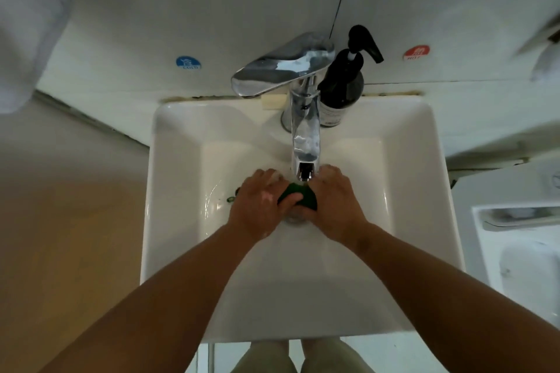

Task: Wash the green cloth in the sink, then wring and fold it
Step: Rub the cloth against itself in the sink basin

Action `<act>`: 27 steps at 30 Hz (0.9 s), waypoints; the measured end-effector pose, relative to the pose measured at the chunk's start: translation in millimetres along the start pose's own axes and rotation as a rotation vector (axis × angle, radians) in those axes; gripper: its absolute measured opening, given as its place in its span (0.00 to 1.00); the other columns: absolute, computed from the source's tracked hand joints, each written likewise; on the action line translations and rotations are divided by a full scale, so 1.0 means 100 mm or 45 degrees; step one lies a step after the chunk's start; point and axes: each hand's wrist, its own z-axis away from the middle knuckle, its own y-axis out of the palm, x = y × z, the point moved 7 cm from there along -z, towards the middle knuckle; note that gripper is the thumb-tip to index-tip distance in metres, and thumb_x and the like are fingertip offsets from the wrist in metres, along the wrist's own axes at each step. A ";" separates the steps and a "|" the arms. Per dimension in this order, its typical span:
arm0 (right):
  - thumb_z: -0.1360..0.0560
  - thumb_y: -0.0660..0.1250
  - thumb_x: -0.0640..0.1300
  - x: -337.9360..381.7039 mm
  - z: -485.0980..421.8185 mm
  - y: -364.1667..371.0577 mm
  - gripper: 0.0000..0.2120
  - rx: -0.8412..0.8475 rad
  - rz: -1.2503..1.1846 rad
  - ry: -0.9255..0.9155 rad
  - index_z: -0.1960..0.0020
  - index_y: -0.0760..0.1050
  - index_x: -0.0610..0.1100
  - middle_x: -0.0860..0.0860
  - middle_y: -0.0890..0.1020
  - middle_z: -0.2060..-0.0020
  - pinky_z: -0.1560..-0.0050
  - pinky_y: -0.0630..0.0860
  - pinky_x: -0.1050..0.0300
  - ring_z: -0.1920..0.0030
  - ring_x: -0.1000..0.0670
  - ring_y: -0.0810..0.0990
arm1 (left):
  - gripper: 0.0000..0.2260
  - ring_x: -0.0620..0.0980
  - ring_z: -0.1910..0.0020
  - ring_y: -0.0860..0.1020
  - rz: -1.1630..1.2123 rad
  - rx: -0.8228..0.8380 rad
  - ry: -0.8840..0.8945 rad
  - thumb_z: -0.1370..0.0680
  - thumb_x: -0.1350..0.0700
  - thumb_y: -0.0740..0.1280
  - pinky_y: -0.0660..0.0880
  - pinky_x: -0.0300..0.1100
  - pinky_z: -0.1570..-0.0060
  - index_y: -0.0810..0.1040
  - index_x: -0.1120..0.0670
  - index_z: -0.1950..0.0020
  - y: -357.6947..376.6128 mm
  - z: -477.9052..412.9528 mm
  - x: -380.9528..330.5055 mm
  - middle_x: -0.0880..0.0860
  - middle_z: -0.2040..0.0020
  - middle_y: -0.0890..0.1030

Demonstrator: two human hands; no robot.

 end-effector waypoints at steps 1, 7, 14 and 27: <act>0.27 0.72 0.52 -0.04 0.13 0.06 0.15 -0.019 -0.052 0.018 0.46 0.75 0.46 0.46 0.77 0.44 0.40 0.72 0.50 0.41 0.46 0.74 | 0.19 0.58 0.46 0.77 0.038 0.004 0.008 0.20 0.44 0.61 0.77 0.53 0.47 0.83 0.55 0.42 0.02 0.11 0.02 0.58 0.45 0.79; 0.18 0.54 0.60 0.06 0.48 0.45 0.35 0.230 0.276 -0.099 0.19 0.51 0.42 0.39 0.57 0.21 0.22 0.54 0.38 0.20 0.37 0.52 | 0.27 0.63 0.25 0.63 -0.029 0.201 -0.105 0.17 0.42 0.50 0.61 0.62 0.29 0.65 0.52 0.22 0.22 0.50 -0.08 0.59 0.24 0.66; 0.26 0.68 0.46 0.10 0.01 0.34 0.18 -0.112 0.341 -0.126 0.38 0.75 0.41 0.44 0.79 0.52 0.55 0.74 0.47 0.54 0.41 0.77 | 0.18 0.59 0.53 0.74 -0.169 -0.056 -0.082 0.20 0.48 0.59 0.70 0.50 0.54 0.79 0.58 0.39 0.31 0.17 -0.10 0.59 0.47 0.74; 0.22 0.66 0.49 0.00 0.51 0.31 0.34 0.076 0.316 -0.110 0.21 0.58 0.43 0.38 0.64 0.24 0.25 0.62 0.38 0.24 0.35 0.61 | 0.20 0.64 0.31 0.69 -0.013 0.037 -0.096 0.17 0.45 0.57 0.67 0.60 0.32 0.75 0.50 0.28 0.05 0.42 0.10 0.59 0.27 0.71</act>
